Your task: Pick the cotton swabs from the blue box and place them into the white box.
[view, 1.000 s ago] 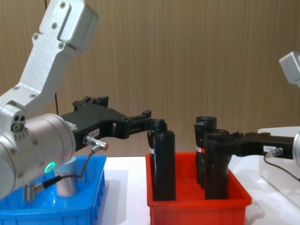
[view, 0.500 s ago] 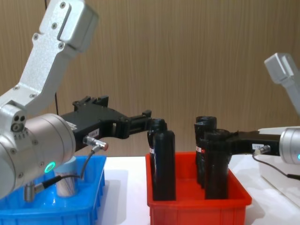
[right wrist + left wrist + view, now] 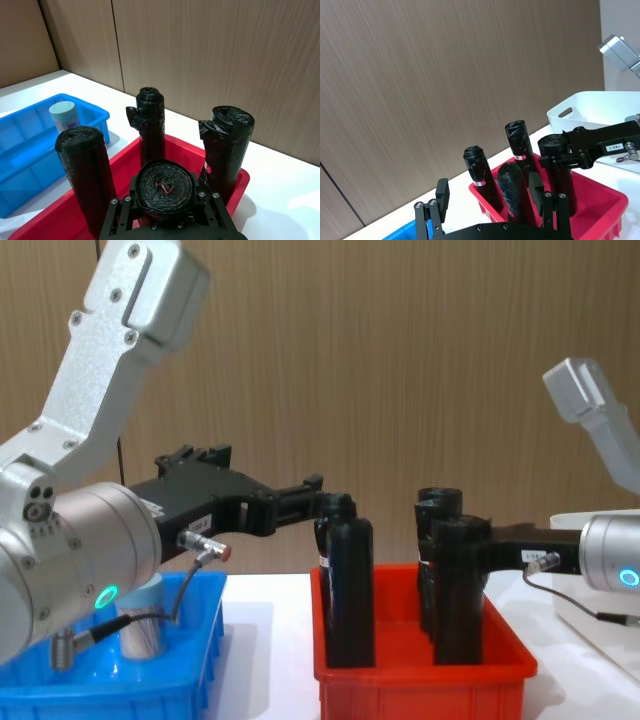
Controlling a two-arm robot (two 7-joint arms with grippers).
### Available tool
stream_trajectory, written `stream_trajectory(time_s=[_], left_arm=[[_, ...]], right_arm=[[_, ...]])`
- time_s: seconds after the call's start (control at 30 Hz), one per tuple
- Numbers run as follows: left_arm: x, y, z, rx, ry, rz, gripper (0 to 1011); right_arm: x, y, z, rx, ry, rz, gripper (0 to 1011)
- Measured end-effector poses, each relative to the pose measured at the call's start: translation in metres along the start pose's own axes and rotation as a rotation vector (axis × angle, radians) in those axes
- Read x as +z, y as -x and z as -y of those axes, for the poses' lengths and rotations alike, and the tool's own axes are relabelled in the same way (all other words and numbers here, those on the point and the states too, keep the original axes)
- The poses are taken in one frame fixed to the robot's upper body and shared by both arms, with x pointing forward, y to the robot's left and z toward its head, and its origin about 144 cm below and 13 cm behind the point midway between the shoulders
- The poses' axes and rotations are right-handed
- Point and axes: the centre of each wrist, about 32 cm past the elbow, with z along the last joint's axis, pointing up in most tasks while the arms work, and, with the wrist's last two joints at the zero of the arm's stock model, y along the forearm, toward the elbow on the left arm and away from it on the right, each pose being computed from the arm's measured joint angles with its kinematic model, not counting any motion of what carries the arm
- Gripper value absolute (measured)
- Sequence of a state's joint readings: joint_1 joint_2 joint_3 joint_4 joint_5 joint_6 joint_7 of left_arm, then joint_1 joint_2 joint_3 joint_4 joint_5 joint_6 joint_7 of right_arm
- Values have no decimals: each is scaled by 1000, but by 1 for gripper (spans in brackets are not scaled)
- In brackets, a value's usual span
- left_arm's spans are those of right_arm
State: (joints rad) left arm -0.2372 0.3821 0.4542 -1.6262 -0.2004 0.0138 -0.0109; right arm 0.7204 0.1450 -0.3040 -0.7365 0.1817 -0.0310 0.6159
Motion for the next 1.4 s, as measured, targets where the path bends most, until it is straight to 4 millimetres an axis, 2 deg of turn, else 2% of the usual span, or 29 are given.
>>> stream_trajectory(time_s=[0.5, 1.03, 1.4], left_arm=[[0, 0, 0, 0, 0, 0, 1004], [0, 0, 0, 0, 0, 0, 1004], [0, 0, 0, 0, 0, 0, 1004]], right_arm=[[23, 6, 8, 9, -75, 25, 539], [65, 6, 41, -81, -191, 80, 539], [79, -4, 65, -184, -212, 109, 539]])
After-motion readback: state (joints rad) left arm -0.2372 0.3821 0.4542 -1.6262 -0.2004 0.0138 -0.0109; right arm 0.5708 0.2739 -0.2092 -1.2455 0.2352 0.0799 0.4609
